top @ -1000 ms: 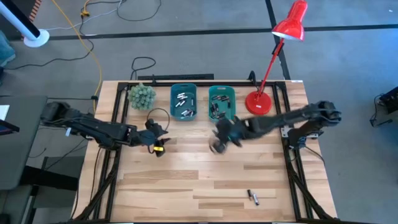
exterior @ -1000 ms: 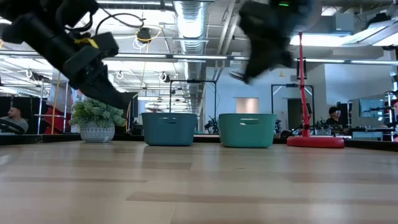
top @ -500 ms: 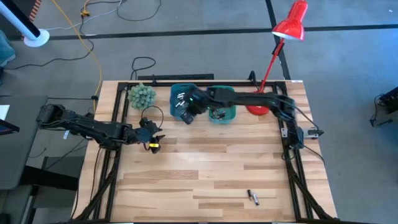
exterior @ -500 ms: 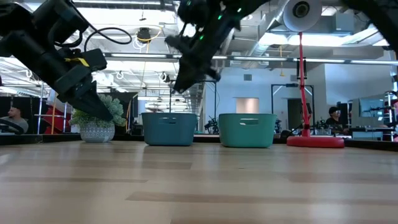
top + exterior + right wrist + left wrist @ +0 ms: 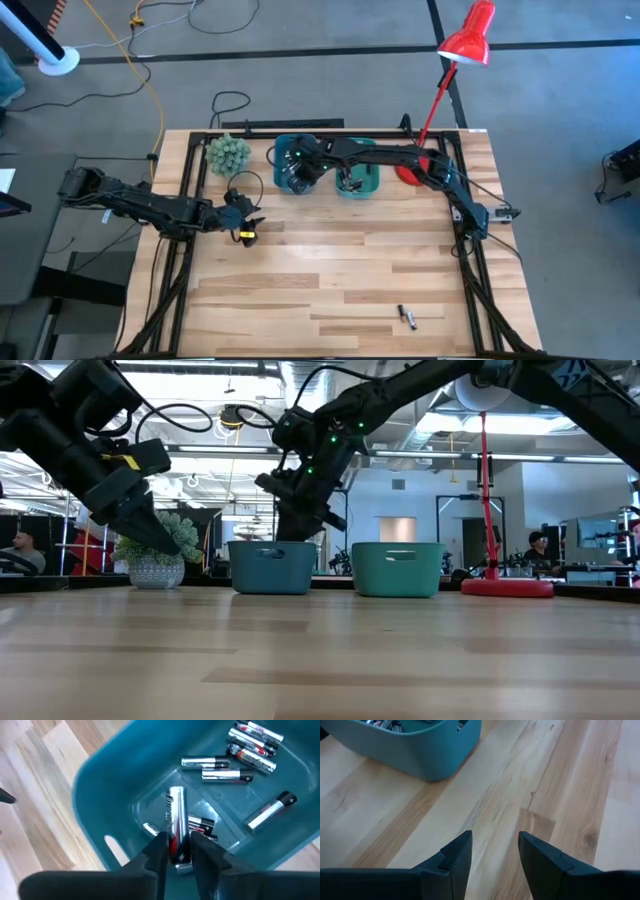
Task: Sort batteries
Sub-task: Put the silver battery into the blue bin
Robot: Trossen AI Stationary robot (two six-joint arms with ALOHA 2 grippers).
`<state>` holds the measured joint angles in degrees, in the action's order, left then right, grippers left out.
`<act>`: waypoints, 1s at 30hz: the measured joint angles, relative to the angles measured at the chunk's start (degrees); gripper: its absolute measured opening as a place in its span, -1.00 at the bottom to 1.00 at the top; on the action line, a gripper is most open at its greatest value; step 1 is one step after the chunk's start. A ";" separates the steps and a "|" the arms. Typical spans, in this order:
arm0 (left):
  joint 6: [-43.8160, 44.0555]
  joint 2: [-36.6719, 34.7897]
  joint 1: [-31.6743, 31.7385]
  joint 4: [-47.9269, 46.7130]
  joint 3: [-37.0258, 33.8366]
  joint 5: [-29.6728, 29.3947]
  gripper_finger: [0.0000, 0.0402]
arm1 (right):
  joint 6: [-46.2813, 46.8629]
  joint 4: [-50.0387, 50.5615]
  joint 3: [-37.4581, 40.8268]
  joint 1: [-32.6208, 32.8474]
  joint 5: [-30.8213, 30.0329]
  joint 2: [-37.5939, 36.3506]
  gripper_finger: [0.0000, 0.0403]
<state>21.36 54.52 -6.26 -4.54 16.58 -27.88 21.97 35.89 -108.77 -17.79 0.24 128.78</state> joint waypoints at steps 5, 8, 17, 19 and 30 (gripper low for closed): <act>-2.02 0.00 0.00 0.04 0.00 -0.57 -0.23 | -0.16 0.10 0.00 -0.84 0.06 -0.14 -0.34; -2.10 0.00 0.00 0.07 0.00 -1.27 -0.23 | 0.03 0.68 0.00 -1.27 0.03 -0.16 -0.28; -2.10 0.04 0.00 1.29 0.02 -1.42 -0.23 | -0.37 10.28 1.70 -0.37 -1.29 -8.41 -0.26; -2.05 0.04 0.00 2.18 0.04 -1.46 -0.23 | -0.44 10.57 4.35 1.10 -3.95 -11.89 -0.28; -6.07 0.13 -0.25 4.34 0.90 4.90 -0.23 | 13.14 8.50 30.83 13.87 -13.83 -39.04 -0.29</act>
<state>15.30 54.65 -6.51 -0.19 17.47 -22.98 35.10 44.39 -77.94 -3.92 -13.59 89.74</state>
